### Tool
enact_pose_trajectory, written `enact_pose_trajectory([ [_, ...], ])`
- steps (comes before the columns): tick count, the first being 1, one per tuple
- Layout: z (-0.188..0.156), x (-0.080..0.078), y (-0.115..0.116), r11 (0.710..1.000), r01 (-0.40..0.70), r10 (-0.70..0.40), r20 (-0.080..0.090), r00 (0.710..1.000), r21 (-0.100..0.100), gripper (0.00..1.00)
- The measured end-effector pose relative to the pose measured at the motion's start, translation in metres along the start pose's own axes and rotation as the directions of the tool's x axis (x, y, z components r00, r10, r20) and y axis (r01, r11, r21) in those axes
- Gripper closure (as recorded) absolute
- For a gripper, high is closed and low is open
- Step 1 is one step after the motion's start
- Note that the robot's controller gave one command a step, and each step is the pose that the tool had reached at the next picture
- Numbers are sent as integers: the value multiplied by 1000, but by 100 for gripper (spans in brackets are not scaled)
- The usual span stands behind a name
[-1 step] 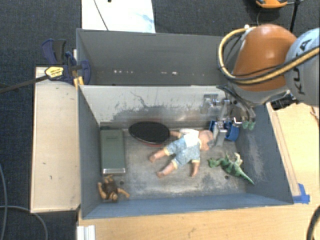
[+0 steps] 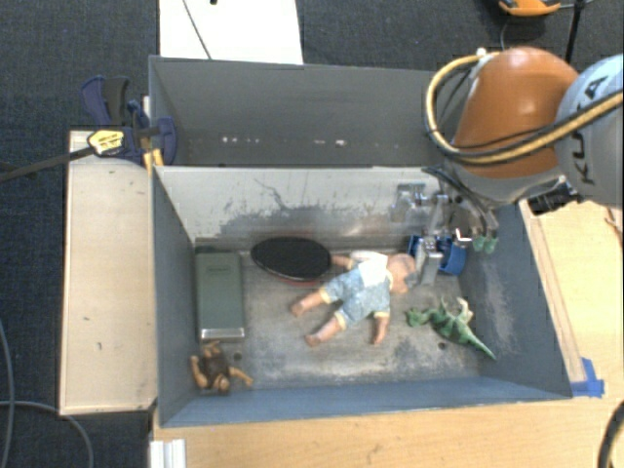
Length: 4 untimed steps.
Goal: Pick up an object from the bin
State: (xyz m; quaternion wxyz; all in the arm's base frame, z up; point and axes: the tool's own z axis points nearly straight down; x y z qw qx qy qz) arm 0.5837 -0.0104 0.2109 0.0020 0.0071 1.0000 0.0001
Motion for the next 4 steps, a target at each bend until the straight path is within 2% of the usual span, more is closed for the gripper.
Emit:
enact_pose_trajectory([
  [1, 28, 7, -7, 999, 49, -49, 1, 999, 0, 0],
  [2, 52, 4, -40, 998, 60, -60, -2, 998, 0, 0],
  [3, 79, 3, -6, 999, 40, -40, -1, 999, 2, 0],
  [4, 107, 19, 23, 995, 100, -100, 0, 995, -3, 0],
])
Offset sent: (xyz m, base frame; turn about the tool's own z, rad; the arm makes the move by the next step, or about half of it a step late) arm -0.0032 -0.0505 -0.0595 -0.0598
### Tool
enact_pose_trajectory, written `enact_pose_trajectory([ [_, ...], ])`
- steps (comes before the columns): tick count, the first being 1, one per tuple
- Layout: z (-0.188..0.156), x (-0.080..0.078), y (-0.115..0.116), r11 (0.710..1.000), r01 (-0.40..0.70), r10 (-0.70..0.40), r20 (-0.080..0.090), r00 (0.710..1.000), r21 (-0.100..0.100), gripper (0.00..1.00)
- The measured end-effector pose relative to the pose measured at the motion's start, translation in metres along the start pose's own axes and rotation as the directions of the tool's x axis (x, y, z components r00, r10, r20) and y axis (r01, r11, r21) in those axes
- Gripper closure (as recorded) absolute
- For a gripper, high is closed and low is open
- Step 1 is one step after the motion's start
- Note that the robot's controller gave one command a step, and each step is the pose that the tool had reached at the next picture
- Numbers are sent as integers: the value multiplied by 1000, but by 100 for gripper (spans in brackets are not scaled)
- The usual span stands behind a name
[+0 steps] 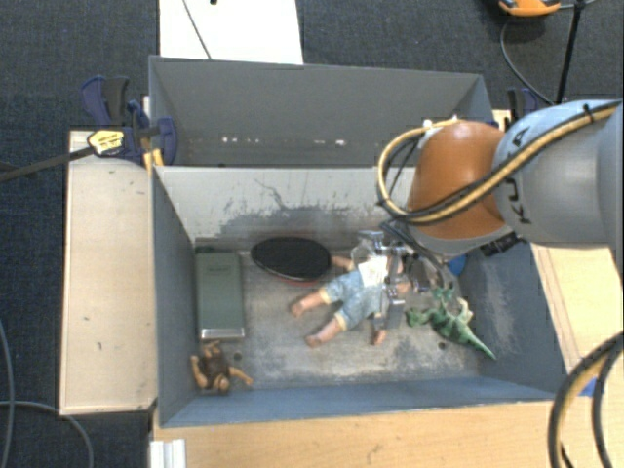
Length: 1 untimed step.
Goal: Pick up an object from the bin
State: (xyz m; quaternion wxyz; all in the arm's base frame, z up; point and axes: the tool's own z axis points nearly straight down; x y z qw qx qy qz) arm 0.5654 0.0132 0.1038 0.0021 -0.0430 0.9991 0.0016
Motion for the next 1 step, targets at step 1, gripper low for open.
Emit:
enact_pose_trajectory([
  [1, 2, -10, 7, 1000, -2, 2, -1, 1000, 2, 0],
])
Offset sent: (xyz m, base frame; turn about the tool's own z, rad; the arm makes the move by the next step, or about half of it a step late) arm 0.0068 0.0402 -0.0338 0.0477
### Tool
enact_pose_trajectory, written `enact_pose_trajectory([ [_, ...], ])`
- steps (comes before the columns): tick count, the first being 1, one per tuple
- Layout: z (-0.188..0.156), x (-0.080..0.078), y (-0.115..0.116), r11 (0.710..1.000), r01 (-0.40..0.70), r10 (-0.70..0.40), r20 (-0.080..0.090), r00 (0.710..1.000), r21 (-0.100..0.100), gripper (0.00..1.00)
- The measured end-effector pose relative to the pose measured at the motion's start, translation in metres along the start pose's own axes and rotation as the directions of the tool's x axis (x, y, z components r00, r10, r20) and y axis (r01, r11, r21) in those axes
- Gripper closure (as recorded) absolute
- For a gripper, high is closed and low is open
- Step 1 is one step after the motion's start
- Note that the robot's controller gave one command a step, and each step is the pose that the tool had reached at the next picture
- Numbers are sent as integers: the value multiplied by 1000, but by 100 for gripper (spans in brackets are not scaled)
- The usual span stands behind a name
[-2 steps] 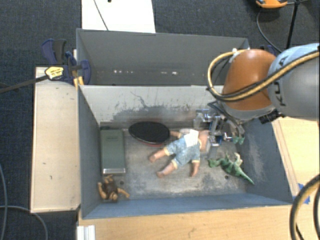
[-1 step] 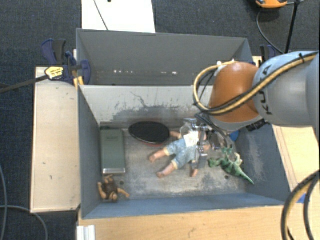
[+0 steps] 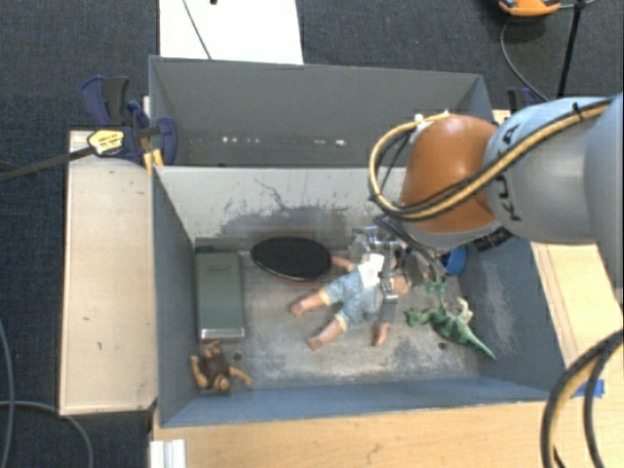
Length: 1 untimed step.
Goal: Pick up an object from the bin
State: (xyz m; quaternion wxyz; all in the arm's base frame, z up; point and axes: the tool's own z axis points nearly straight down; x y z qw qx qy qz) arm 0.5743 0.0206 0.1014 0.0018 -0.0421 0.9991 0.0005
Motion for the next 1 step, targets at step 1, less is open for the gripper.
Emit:
enact_pose_trajectory([
  [1, 22, -3, 24, 999, -38, 38, 3, 999, 3, 0],
])
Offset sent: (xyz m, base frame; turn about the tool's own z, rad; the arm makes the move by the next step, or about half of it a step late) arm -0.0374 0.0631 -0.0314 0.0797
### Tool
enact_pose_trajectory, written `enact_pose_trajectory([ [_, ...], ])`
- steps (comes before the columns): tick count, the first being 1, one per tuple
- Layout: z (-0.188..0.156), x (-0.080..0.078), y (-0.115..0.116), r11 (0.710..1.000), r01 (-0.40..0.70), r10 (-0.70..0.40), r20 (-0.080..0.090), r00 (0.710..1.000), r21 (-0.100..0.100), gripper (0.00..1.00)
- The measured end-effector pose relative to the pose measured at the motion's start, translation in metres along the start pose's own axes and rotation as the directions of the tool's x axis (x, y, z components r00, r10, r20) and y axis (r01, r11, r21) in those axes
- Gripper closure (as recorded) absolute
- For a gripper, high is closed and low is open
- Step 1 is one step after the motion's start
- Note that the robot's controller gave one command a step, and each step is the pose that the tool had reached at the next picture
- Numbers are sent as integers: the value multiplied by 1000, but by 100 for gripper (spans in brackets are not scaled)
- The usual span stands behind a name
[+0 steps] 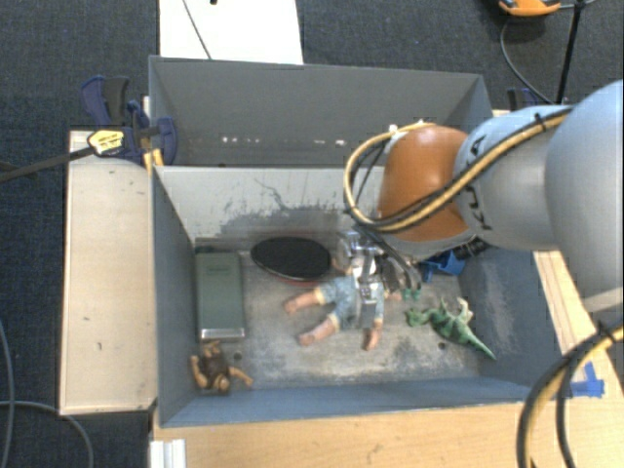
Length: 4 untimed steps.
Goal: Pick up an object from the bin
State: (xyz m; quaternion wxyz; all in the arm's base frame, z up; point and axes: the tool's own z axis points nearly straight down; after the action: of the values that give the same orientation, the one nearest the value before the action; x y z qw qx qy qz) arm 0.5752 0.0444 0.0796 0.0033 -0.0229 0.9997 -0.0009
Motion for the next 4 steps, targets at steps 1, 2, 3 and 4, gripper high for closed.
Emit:
enact_pose_trajectory([
  [1, 7, 29, 33, 999, -39, 39, 1, 999, -1, 0],
  [2, 2, 19, 45, 1000, -24, 24, -6, 1000, -2, 100],
  [3, 2, 17, 45, 1000, -22, 22, -5, 1000, -2, 100],
  [4, -51, 37, 55, 1000, -13, 13, -12, 1000, -1, 100],
])
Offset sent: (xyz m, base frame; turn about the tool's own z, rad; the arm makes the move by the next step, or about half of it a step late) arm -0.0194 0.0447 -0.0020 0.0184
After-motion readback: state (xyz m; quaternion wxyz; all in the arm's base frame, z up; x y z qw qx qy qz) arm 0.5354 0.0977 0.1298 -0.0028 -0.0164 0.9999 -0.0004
